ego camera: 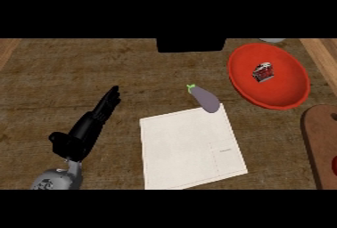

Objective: Pick the cupcake from the placemat and place it in the bowl

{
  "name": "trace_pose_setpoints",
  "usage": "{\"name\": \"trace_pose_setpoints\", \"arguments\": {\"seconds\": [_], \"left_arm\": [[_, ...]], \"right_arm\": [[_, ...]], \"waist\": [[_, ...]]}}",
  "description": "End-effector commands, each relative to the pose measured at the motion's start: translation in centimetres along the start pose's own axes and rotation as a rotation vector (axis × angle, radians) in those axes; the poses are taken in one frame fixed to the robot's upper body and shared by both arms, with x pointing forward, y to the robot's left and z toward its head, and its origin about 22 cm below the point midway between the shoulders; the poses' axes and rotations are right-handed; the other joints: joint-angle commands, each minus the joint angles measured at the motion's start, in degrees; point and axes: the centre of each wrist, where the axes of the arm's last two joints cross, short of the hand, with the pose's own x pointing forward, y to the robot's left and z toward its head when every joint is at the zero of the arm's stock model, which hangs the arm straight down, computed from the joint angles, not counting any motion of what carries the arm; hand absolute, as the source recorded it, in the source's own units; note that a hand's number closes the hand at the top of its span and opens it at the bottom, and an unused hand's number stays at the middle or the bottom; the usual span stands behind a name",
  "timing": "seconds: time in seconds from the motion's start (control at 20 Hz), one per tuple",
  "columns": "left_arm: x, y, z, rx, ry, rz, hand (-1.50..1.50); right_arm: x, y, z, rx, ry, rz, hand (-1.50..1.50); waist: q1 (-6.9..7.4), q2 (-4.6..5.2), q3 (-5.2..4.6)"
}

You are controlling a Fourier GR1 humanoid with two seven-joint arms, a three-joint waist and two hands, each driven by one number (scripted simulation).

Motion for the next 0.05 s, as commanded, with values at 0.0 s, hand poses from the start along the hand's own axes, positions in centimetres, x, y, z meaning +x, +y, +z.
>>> {"name": "trace_pose_setpoints", "arguments": {"seconds": [0.0], "left_arm": [[-0.34,-0.58,1.38,-0.023,-0.020,0.006,0.00]], "right_arm": [[-2.11,-5.98,1.59,0.010,-0.018,-0.030,-1.50]], "waist": [[1.16,0.26,0.03]]}}
